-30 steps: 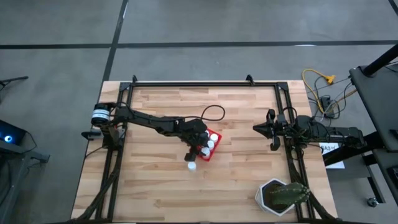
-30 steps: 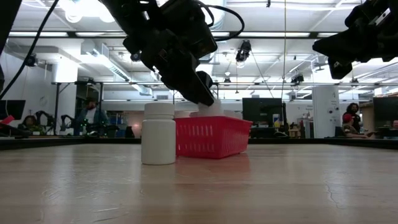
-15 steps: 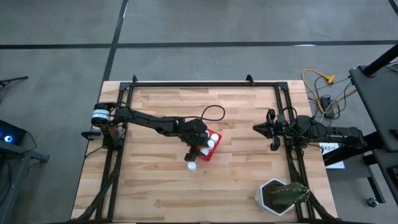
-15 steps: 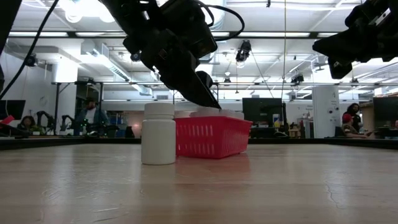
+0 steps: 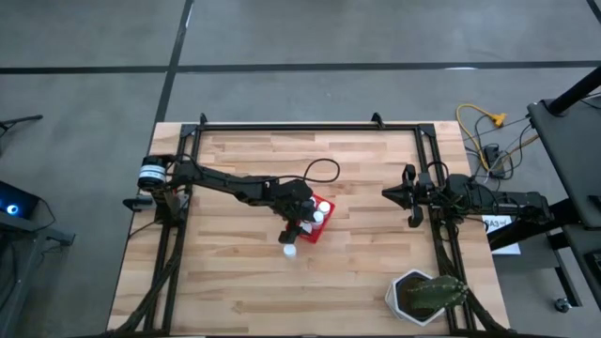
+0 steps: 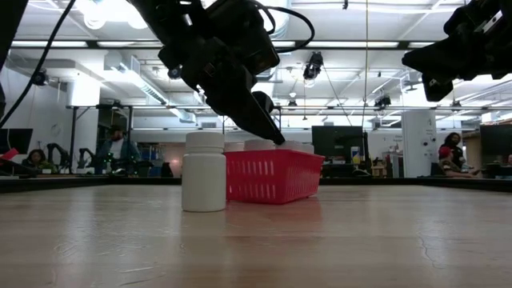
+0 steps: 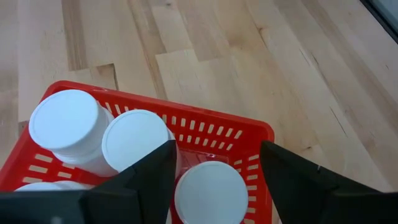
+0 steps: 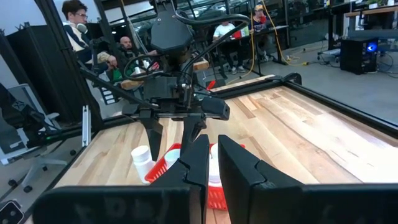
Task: Pick and place pill bottles into a basket
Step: Put the top white pill bottle into the red basket
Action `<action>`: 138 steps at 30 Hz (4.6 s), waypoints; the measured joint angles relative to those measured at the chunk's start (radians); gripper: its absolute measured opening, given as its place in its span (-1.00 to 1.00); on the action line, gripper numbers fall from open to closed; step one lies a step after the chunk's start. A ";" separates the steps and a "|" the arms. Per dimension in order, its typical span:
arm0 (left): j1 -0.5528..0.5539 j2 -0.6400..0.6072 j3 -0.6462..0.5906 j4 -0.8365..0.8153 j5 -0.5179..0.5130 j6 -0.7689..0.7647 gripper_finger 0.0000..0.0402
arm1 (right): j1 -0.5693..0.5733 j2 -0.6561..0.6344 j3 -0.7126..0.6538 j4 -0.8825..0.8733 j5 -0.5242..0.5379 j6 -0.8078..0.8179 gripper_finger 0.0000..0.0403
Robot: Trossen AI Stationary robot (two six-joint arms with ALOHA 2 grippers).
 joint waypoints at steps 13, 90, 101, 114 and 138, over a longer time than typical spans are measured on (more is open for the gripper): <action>0.000 -0.031 0.000 0.000 -0.012 0.000 0.07 | 0.000 0.000 0.000 0.000 0.000 0.000 -0.87; 0.002 -0.039 -0.039 -0.153 -0.080 0.060 -0.96 | 0.000 0.000 0.000 0.002 0.000 -0.028 -0.87; 0.002 -0.039 -0.039 -0.158 -0.080 0.059 -0.96 | 0.000 0.000 0.000 0.002 0.000 -0.026 -0.87; 0.002 -0.039 -0.039 -0.112 -0.053 0.052 -0.96 | 0.000 0.000 0.000 0.002 0.000 -0.026 -0.87; 0.002 -0.039 -0.041 -0.061 -0.023 0.051 -0.96 | 0.000 0.000 0.000 0.002 0.000 -0.028 -0.87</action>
